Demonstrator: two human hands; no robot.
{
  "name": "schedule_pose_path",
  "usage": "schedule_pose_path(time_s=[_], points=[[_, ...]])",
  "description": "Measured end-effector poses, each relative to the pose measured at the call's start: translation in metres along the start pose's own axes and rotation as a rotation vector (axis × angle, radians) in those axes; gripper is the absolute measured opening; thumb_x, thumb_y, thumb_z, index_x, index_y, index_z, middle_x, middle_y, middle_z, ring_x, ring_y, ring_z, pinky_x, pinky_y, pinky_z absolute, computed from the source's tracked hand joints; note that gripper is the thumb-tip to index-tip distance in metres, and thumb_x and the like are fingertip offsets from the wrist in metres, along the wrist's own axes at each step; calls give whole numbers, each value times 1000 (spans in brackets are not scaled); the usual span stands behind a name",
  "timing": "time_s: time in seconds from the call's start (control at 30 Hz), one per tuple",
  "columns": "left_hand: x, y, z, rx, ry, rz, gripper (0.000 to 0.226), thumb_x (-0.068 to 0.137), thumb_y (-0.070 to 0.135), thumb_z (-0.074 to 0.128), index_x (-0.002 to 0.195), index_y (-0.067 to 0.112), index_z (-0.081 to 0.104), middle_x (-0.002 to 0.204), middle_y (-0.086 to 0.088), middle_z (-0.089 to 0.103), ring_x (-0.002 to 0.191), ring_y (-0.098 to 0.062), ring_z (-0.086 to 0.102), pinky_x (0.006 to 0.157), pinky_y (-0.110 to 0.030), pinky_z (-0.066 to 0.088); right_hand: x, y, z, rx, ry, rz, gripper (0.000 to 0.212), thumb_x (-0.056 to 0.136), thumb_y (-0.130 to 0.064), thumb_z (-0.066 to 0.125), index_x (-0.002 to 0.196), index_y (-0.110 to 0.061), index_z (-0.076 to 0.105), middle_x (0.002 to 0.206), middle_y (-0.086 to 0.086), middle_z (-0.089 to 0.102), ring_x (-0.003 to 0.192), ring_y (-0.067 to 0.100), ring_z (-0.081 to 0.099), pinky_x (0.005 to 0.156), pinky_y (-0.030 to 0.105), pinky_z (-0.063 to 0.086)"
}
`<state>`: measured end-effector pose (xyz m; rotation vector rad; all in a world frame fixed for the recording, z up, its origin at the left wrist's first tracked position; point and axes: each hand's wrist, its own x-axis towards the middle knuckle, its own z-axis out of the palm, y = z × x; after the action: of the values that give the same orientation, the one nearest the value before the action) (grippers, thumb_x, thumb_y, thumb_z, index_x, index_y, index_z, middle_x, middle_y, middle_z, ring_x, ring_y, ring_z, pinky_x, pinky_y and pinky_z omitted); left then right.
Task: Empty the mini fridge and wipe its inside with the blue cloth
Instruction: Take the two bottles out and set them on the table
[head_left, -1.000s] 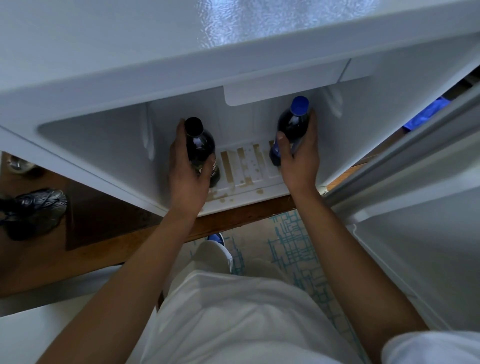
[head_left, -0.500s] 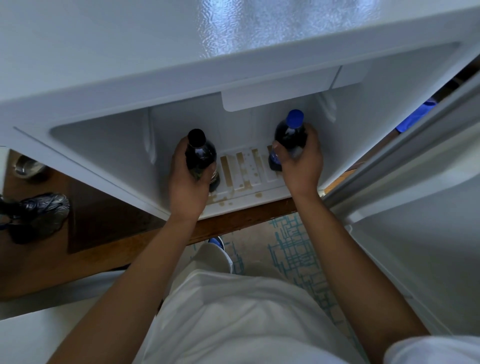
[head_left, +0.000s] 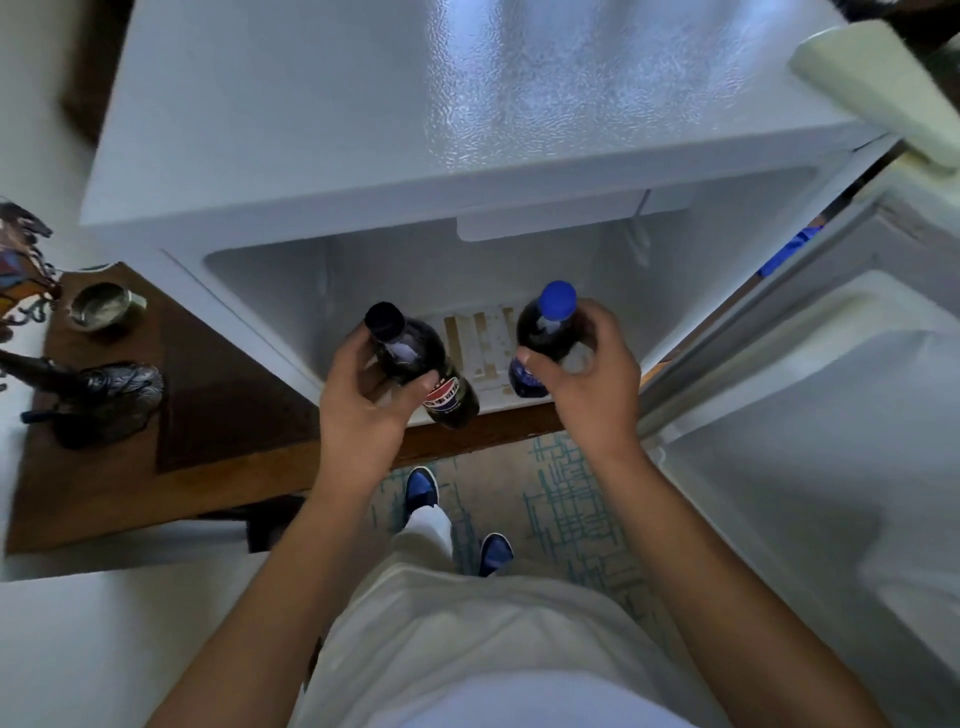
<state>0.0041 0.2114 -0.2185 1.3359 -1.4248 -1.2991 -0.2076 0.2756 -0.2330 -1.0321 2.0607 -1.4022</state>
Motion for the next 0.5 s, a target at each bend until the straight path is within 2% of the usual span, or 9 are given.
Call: schedule_pose_path(time_s=[0.1, 0.2, 0.3, 0.43, 0.5], points=[[-25, 15, -19, -72, 39, 0, 65, 80, -1, 83, 137, 16, 56, 127, 0, 70, 117, -8, 69, 101, -23, 55, -14, -15, -3, -4, -72, -55, 64, 74, -24, 92, 129, -27, 59, 127, -7, 65, 118, 10, 61, 103, 18, 44], [-46, 20, -45, -75, 26, -3, 66, 77, -3, 84, 134, 18, 58, 126, -4, 72, 117, -13, 70, 97, -23, 56, -27, -25, -3, 5, -163, -88, 65, 73, -24, 93, 128, -31, 58, 127, -8, 65, 119, 8, 61, 105, 19, 44], [-64, 17, -73, -66, 38, -27, 70, 73, -4, 84, 130, 29, 61, 121, 0, 75, 115, -13, 71, 96, -25, 57, -41, -33, 0, 8, -260, -88, 69, 71, -24, 94, 125, -41, 55, 126, -14, 66, 120, 7, 62, 107, 23, 47], [-76, 6, -110, -59, 100, -43, 72, 69, 10, 84, 132, 34, 60, 121, 2, 75, 116, -15, 71, 97, -27, 58, -58, -39, 15, -35, -424, -46, 71, 69, -21, 96, 126, -41, 59, 125, -17, 69, 118, 6, 65, 108, 29, 50], [-78, -1, -127, -66, 138, -68, 72, 69, 11, 84, 133, 32, 60, 119, 6, 76, 116, -13, 71, 97, -27, 58, -66, -43, 28, -74, -515, -29, 72, 69, -21, 96, 124, -46, 57, 122, -25, 66, 116, -6, 63, 108, 23, 49]])
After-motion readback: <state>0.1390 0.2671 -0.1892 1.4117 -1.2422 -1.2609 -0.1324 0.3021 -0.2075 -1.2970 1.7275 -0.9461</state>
